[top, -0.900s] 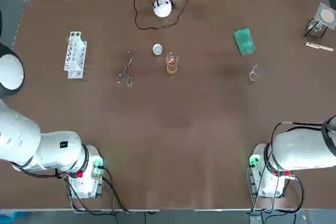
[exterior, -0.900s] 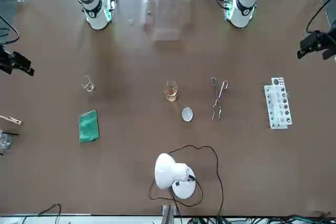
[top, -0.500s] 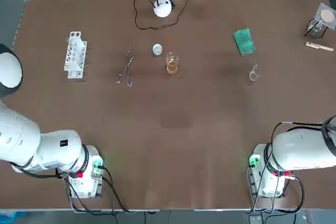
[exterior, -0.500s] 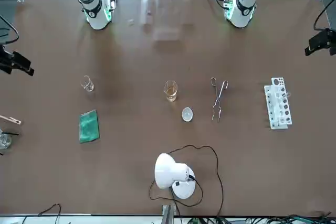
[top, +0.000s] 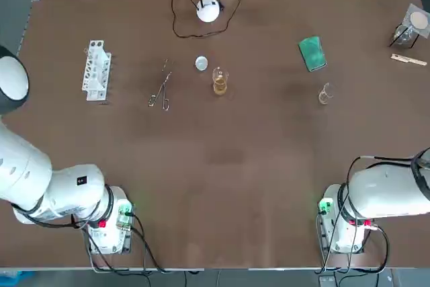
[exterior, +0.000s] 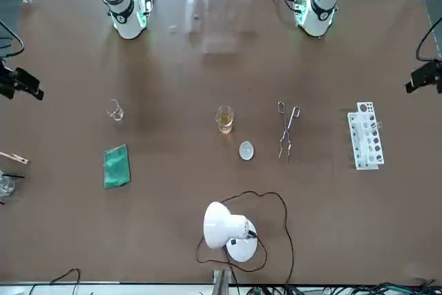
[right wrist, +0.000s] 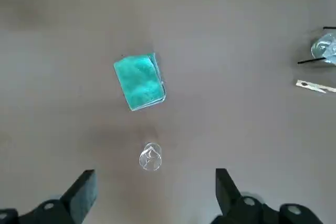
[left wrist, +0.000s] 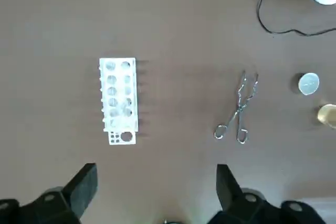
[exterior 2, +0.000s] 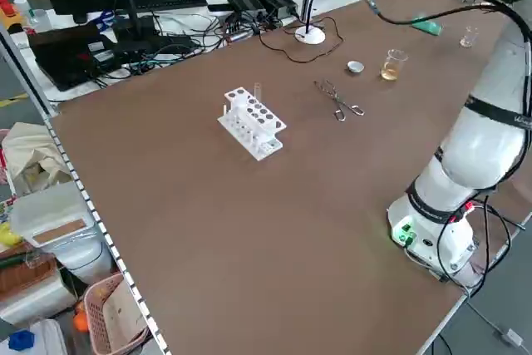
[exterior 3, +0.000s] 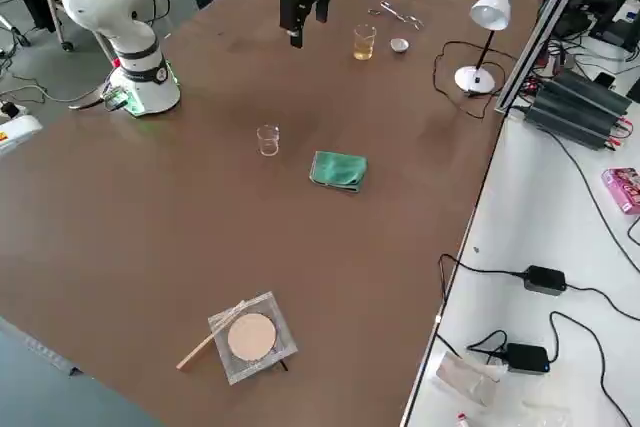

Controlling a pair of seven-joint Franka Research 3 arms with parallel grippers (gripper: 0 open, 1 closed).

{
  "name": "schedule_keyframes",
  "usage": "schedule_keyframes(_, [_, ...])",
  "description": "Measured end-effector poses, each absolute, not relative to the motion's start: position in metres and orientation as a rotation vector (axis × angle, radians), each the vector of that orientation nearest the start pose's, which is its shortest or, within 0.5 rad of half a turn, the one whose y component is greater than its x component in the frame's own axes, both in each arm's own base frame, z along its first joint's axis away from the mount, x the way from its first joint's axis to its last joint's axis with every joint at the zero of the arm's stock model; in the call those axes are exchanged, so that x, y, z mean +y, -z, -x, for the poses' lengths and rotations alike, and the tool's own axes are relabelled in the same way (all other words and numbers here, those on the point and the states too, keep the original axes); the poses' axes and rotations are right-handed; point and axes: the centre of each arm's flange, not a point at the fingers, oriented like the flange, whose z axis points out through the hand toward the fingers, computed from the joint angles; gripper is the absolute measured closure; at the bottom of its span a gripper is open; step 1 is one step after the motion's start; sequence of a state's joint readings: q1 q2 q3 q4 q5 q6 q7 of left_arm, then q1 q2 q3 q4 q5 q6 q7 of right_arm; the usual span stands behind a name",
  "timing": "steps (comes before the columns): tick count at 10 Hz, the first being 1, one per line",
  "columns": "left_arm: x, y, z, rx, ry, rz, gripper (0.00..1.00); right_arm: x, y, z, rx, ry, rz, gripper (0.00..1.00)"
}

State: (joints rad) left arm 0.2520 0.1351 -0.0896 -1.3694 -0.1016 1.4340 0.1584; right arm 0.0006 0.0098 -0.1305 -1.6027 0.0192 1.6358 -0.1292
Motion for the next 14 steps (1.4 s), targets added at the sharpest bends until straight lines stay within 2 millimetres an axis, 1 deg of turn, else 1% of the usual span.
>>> schedule_keyframes(1, [0.107,-0.628,-0.574,0.070,-0.072,3.286,0.00,-0.078,-0.600,-0.561,-0.067,0.064,3.129,0.00])
schedule_keyframes(3, [0.135,-0.623,-0.571,0.339,-0.050,3.289,0.00,-0.098,-0.572,-0.564,-0.201,0.084,3.097,0.00])
schedule_keyframes(4, [0.159,-0.617,-0.568,0.445,-0.021,3.314,0.00,-0.111,-0.556,-0.562,-0.293,0.090,3.073,0.00])
schedule_keyframes(5, [0.192,-0.607,-0.563,0.493,0.028,3.375,0.00,-0.120,-0.540,-0.560,-0.410,0.095,3.048,0.00])
schedule_keyframes(6, [0.230,-0.590,-0.558,0.525,0.089,3.448,0.00,-0.124,-0.527,-0.558,-0.510,0.104,3.018,0.00])
schedule_keyframes(7, [0.258,-0.567,-0.556,0.608,0.132,3.491,0.00,-0.125,-0.517,-0.557,-0.614,0.105,2.985,0.00])
schedule_keyframes(8, [0.272,-0.547,-0.558,0.755,0.161,3.495,0.00,-0.124,-0.510,-0.555,-0.704,0.112,2.936,0.00])
schedule_keyframes(9, [0.278,-0.536,-0.560,0.926,0.237,3.485,0.00,-0.126,-0.501,-0.552,-0.788,0.124,2.880,0.00])
schedule_keyframes(10, [0.287,-0.531,-0.559,1.104,0.349,3.452,0.00,-0.137,-0.489,-0.546,-0.871,0.139,2.821,0.00])
schedule_keyframes(11, [0.299,-0.525,-0.552,1.273,0.437,3.409,0.00,-0.154,-0.475,-0.538,-0.953,0.172,2.748,0.00])
schedule_keyframes(12, [0.312,-0.512,-0.547,1.407,0.523,3.389,0.00,-0.174,-0.462,-0.527,-1.024,0.221,2.675,0.00])
schedule_keyframes(13, [0.328,-0.492,-0.542,1.520,0.640,3.363,0.00,-0.190,-0.446,-0.518,-1.097,0.278,2.614,0.00])
schedule_keyframes(14, [0.340,-0.473,-0.541,1.627,0.758,3.323,0.00,-0.202,-0.426,-0.509,-1.162,0.339,2.556,0.00])
